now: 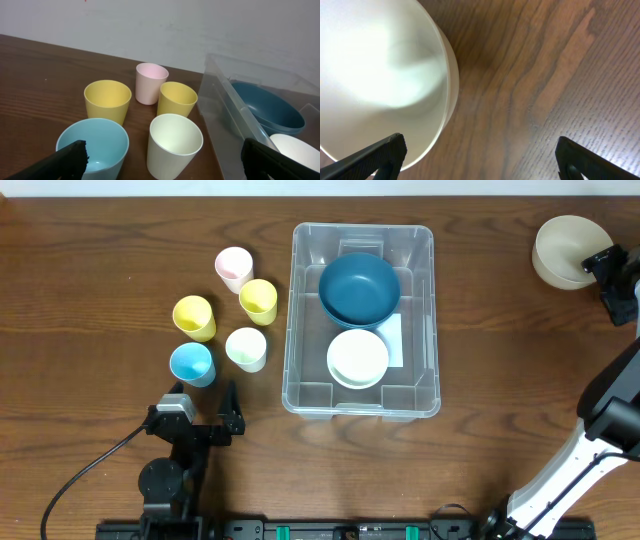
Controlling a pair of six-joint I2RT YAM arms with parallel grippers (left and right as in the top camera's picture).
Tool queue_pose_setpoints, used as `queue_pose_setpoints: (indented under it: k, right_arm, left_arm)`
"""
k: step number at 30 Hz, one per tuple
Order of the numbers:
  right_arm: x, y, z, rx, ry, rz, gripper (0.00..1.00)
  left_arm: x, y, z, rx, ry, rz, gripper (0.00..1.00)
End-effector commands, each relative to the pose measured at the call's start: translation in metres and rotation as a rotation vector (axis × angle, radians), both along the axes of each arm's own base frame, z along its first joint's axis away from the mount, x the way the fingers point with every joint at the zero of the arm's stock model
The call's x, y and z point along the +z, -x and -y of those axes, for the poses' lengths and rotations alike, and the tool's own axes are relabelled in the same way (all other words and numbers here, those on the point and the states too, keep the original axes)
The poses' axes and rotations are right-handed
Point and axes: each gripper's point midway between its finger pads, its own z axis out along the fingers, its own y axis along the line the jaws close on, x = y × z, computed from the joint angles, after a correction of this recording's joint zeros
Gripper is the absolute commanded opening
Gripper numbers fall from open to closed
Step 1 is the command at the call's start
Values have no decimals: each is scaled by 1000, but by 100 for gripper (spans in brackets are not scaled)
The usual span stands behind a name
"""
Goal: Pack container
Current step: 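Move the right gripper to the cream bowl and grasp its rim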
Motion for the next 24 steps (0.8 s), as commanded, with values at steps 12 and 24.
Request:
queue_pose_setpoints:
  k: [12,24]
  right_arm:
    - [-56,-6,0,1,-56,-45,93]
    - [-58,-1,4,-7,-61,-56,40]
  left_arm:
    - [-17,-1,-2,6,-17,-36,98]
    - [-17,-1,-2,6,-17,-36,98]
